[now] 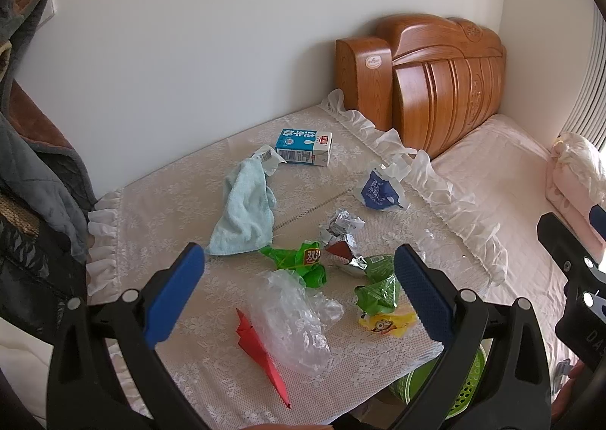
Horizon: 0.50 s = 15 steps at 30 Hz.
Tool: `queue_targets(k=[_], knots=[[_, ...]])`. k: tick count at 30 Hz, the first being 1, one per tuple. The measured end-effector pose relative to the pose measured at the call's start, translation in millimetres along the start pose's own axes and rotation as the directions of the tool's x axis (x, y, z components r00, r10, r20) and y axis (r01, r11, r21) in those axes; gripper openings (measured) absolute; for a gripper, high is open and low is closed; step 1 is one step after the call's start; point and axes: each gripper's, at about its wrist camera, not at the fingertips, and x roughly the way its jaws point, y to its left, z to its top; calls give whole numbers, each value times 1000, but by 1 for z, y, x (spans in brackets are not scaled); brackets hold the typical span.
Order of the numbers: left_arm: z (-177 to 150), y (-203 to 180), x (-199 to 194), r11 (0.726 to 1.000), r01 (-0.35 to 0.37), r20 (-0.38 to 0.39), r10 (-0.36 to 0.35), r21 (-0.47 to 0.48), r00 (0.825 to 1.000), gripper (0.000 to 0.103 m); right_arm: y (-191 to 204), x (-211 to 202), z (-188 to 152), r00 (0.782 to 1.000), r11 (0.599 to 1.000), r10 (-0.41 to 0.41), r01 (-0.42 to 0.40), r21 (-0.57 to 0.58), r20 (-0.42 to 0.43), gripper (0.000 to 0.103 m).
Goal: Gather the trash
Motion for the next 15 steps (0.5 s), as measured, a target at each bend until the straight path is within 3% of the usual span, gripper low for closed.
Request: queue_targets(k=[15], knots=[[1, 1, 0, 1000, 0, -3, 0, -2, 1000, 96, 1, -1, 1, 1000, 1000, -1, 1, -2, -3, 101]])
